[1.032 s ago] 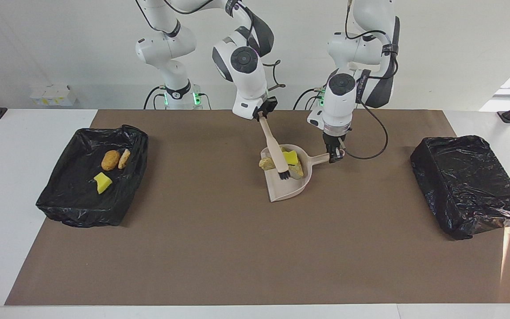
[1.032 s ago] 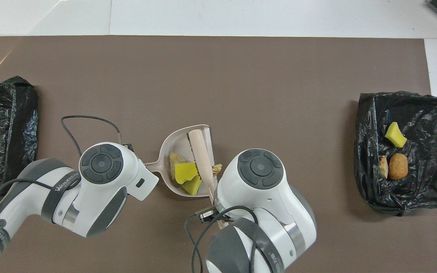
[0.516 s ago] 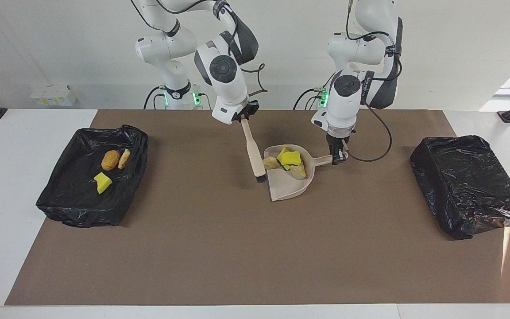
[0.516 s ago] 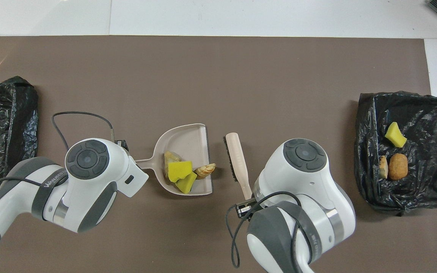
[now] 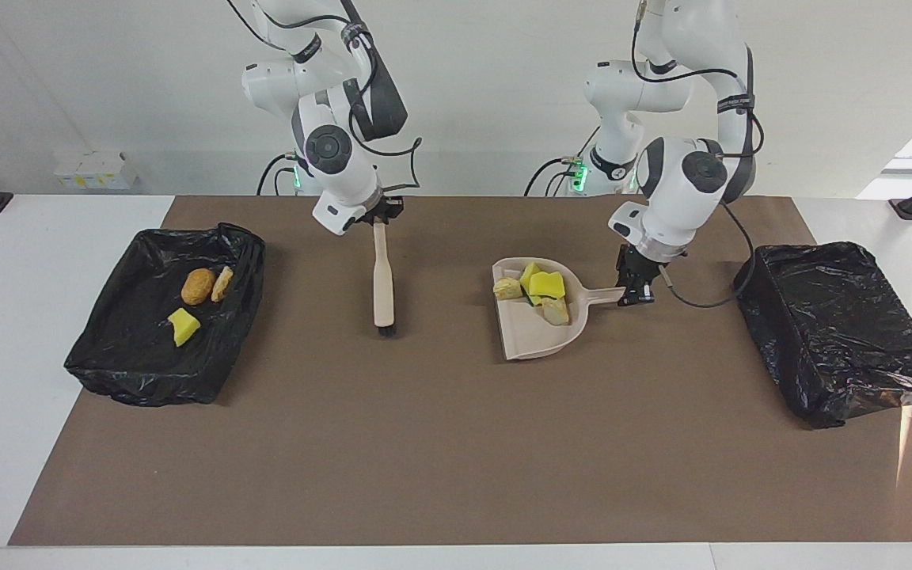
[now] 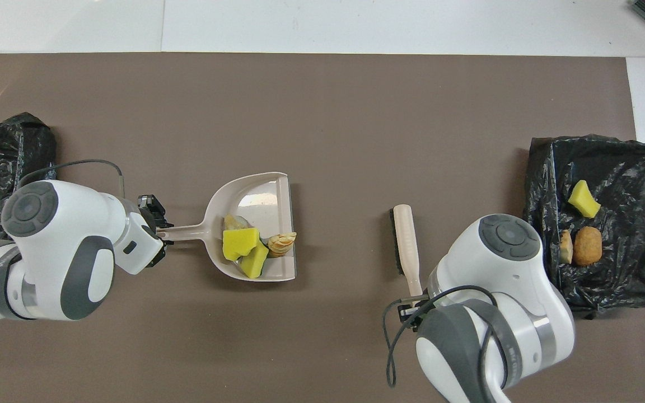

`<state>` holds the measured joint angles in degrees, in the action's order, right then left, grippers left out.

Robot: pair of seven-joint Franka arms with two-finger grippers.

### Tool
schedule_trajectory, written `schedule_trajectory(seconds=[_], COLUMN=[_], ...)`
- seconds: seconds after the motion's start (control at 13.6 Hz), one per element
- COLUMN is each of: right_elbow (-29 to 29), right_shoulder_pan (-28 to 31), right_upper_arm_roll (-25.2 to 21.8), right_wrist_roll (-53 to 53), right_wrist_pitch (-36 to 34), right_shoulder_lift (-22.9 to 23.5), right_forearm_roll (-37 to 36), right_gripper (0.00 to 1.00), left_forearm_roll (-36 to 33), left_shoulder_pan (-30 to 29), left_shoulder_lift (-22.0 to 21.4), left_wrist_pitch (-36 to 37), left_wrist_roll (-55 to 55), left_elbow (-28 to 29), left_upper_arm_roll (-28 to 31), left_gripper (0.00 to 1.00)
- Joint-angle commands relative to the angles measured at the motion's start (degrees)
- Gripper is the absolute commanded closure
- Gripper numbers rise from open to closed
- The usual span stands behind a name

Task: Sweep and dump trash in bin
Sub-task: 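Carry the loaded dustpan with the left gripper to the nearby trash bag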

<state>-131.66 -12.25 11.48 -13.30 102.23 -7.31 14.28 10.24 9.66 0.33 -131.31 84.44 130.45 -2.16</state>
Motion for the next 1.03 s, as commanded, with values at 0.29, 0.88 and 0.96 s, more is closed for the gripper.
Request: schedule_trajectory(seconds=[0.29,0.88,0.96], right_elbow=[-5.4,-4.8,-4.7], right_shoulder_pan=[-19.7,-35.7,-35.5], right_upper_arm_roll=[0.8,0.9,0.9], right_wrist_roll=[-17.0,-35.0,-33.7], right_wrist_pitch=[6.0,18.7,19.3], right_shoulder_lift=[-9.1,-1.8,-1.0], right_forearm_roll=[4.2,7.8,9.0], right_gripper=[1.00,1.00,1.00], left_forearm_roll=[6.1,5.2,5.2], left_shoulder_pan=[-6.7,-23.6,-25.7], left_shoulder_lift=[-0.7,2.1,2.1], left_wrist_pitch=[9.5,19.0,19.8], left_wrist_roll=[7.6,23.1,25.2], left_elbow=[-9.7,-18.4,-18.7], left_upper_arm_roll=[0.0,0.0,0.0], left_gripper=[1.00,1.00,1.00])
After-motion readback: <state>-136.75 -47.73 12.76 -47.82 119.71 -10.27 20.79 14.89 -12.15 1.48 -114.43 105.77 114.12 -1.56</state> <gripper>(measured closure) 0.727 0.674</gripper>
